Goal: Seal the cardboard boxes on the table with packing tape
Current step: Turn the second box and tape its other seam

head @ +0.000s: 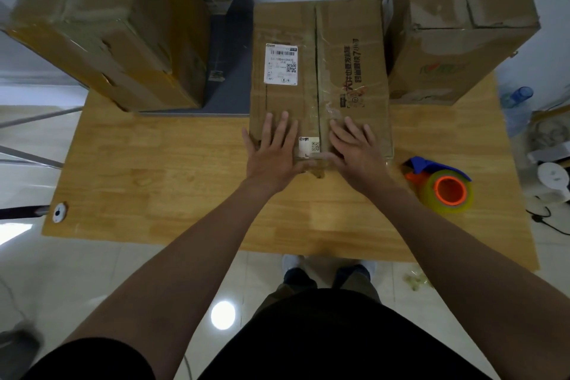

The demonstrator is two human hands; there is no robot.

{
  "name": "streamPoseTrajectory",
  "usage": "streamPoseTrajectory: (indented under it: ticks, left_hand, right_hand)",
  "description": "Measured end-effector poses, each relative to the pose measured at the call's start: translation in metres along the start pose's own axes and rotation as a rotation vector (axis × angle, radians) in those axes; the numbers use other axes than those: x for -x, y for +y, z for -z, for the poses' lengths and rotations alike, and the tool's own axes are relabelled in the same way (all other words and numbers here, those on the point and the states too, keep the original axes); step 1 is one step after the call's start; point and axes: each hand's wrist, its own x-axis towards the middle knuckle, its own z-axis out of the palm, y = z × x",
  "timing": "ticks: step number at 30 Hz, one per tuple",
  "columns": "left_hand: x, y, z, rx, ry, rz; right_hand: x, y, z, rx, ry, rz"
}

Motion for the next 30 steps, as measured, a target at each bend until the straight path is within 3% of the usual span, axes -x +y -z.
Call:
streamPoseTrajectory:
  ticks: [5,11,17,21,25,30]
  left_hand:
    - [-0.002,0.012,-0.003,-0.069,0.028,0.109]
    - [-0.009,-0.003,0.003,-0.123,0.054,0.047]
    - [-0.008,-0.027,-0.003,-0.185,0.123,-0.111]
    - [-0.004,-0.048,-0.005,-0.133,0.188,-0.240]
    - [0.000,-0.063,-0.005,-0.050,0.169,-0.342]
    - [0.001,-0.090,-0.013,0.259,0.167,-0.491]
  right_hand:
    - [0.000,-0.004,-0.016,0.104,0.118,-0.016]
    - [-0.018,-0.013,0.010,0.215,0.176,-0.017]
    - [-0.033,0.002,-0.003,0.471,0.038,0.311]
    - [-0.019,0.017,-0.016,0.580,0.085,0.452]
    - [-0.007,0.035,-0.008,0.540,0.088,0.390]
    - [0.010,0.081,-0.008,0.206,0.216,0.136]
